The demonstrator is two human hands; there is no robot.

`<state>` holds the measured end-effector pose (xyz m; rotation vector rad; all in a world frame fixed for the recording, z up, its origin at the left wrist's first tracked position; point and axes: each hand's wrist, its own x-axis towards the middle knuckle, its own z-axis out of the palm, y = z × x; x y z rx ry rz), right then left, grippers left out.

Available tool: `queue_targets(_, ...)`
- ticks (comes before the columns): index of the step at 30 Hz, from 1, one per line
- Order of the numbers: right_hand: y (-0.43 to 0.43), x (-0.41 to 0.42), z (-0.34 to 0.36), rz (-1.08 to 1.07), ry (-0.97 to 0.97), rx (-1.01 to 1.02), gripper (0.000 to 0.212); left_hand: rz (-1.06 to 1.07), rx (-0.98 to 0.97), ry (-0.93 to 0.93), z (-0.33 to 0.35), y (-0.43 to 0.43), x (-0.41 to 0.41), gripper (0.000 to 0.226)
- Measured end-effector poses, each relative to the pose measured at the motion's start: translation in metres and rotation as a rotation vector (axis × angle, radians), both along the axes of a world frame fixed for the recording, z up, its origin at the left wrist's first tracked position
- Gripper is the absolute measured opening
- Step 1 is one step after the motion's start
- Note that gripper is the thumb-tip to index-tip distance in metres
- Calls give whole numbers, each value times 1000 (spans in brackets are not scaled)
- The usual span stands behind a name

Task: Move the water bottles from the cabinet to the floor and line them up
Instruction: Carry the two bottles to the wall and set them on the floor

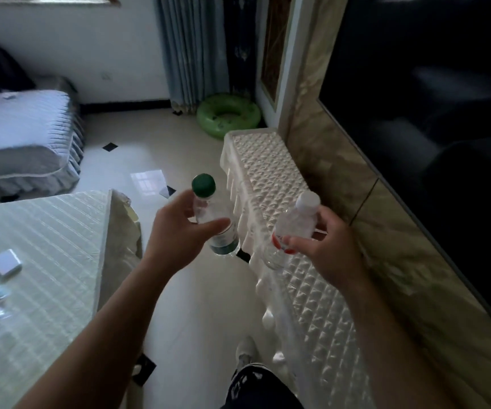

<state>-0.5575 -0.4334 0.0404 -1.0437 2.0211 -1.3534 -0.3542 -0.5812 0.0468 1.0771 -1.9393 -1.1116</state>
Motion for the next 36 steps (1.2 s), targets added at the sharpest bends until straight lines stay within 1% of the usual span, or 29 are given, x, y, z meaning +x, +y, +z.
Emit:
queue_targets(2, -34, -15, -1, 34, -9, -2, 61, 43, -2, 10, 1, -27, -11, 42)
queue_targets(6, -96, -44, 3, 117, -22, 6, 65, 121, -28, 18, 3, -78, -32, 43)
queue_targets(10, -149, -67, 14, 185, -23, 7, 61, 157, -42, 17, 10, -122, -52, 44)
queue_targets(16, -216, -90, 23, 217, -8, 14, 58, 186, -23, 41, 13, -182, -69, 47)
queue_targets(25, -341, -101, 10, 185, 11, 49, 59, 159, 40, 44, -10, -310, -77, 49)
queue_targets(28, -391, -98, 9, 160, 7, 58, 60, 132, 56, 63, -10, -364, -76, 46)
queue_targets(31, -438, -94, 10, 137, 7, 57, 54, 110, 56, 68, -7, -417, -73, 45)
queue_targets(36, -507, -92, 14, 114, 4, 40, 58, 101, 59, 67, -4, -493, -75, 47)
